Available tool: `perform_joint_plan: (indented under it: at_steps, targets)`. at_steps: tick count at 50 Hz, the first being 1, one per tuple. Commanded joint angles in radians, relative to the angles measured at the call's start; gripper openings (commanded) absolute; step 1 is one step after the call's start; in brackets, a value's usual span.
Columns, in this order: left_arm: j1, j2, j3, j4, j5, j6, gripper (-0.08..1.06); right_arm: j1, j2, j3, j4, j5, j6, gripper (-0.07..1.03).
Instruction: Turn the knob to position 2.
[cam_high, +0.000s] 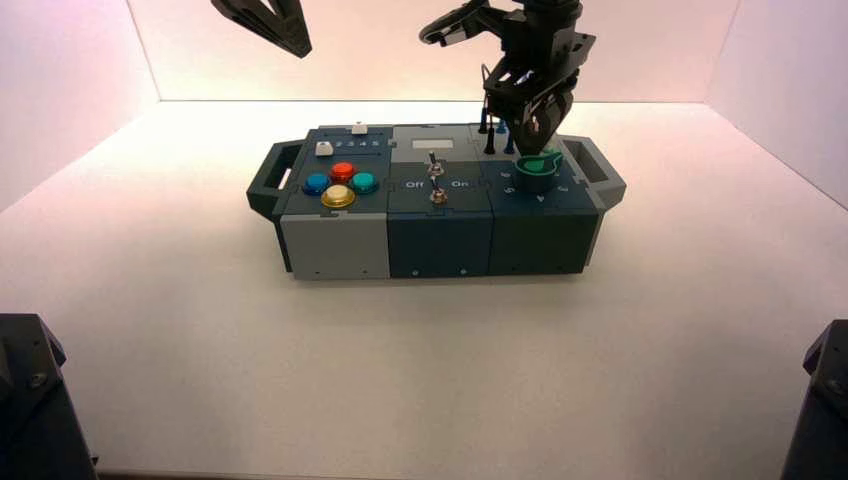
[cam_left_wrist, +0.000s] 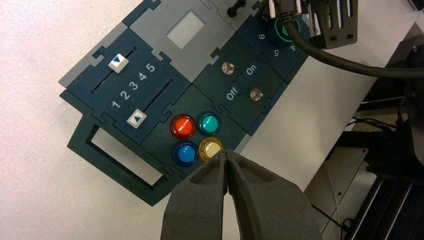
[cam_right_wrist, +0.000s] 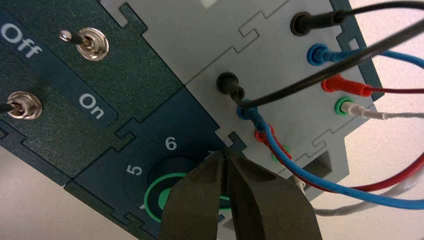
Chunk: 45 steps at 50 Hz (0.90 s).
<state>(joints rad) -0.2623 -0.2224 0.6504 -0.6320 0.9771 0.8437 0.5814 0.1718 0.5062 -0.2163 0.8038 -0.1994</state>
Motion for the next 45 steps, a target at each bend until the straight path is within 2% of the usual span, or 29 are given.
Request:
perform_joint_plan:
  at_steps: [1,20,22,25,39,45]
  targets:
    - [0.005,-0.021,-0.028,-0.006,-0.002,0.008,-0.03,-0.002,-0.014,-0.014,-0.002,0.012,0.006,-0.02]
    - [0.003,-0.021,-0.028,-0.006,0.000,0.008,-0.03,-0.002,-0.017,-0.015,-0.003,0.011,0.011,-0.02]
    - [0.003,-0.021,-0.028,-0.006,0.000,0.008,-0.03,-0.008,-0.029,-0.020,-0.003,-0.018,0.029,-0.02]
    - [0.005,-0.021,-0.026,-0.006,0.000,0.009,-0.03,-0.009,-0.041,-0.025,-0.002,-0.029,0.038,-0.02]
    - [0.005,-0.021,-0.028,-0.006,0.000,0.009,-0.03,-0.012,-0.098,-0.028,-0.002,-0.003,0.048,-0.02]
    - [0.003,-0.021,-0.028,-0.006,0.002,0.009,-0.03,-0.026,-0.140,-0.011,-0.003,0.021,0.061,-0.02]
